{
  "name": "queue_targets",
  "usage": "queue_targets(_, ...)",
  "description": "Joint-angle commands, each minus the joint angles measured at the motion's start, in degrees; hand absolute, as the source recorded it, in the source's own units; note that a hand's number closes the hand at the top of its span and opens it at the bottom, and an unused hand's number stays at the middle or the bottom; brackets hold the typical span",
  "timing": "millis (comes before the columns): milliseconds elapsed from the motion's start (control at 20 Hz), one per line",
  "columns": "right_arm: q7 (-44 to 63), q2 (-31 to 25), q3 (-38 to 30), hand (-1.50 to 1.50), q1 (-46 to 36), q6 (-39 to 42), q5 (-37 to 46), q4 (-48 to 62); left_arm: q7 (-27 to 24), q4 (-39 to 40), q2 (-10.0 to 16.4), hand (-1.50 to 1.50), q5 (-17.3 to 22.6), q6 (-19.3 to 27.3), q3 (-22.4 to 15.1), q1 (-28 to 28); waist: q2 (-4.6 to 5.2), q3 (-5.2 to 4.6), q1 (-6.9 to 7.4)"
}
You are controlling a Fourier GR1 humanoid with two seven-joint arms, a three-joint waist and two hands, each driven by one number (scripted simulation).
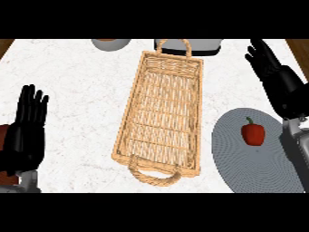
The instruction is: Pick the bell pepper from the placemat and place it in the basket
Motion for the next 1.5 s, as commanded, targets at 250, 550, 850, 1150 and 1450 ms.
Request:
queue_targets(250, -13.3, -8.7, -10.6, 1.50, 8.1, 8.8, -3.0, 9.5, 3.0, 0.5, 12.4, 0.00, -6.7, -12.6, -5.9, -4.9, 1.36, 2.13, -3.40)
queue_targets(550, -33.9, 5.6, 6.8, -1.50, 15.6, -1.7, 17.6, 7.0, 7.2, 1.0, 11.4, 0.00, -5.9, -16.4, -8.4, -8.2, 0.83, 1.89, -1.85)
queue_targets(850, -12.9, 1.4, 6.1, -1.50, 9.4, -16.9, 32.2, 4.2, 5.0, 4.1, 10.4, 0.00, -6.7, -17.0, -7.6, -9.1, 0.48, 1.60, -2.27)
queue_targets(1150, 9.1, -11.1, 5.8, -1.50, 6.4, -12.8, 45.3, -4.3, 7.3, 3.7, 11.0, 0.00, -5.8, -17.5, -6.9, -8.7, -0.14, 1.33, -3.55)
queue_targets(1450, 24.9, -20.1, 9.6, -1.50, 3.8, 13.2, 40.8, -9.9, 5.6, 4.9, 10.8, 0.00, -6.3, -17.9, -6.4, -8.0, 0.10, 1.37, -2.81)
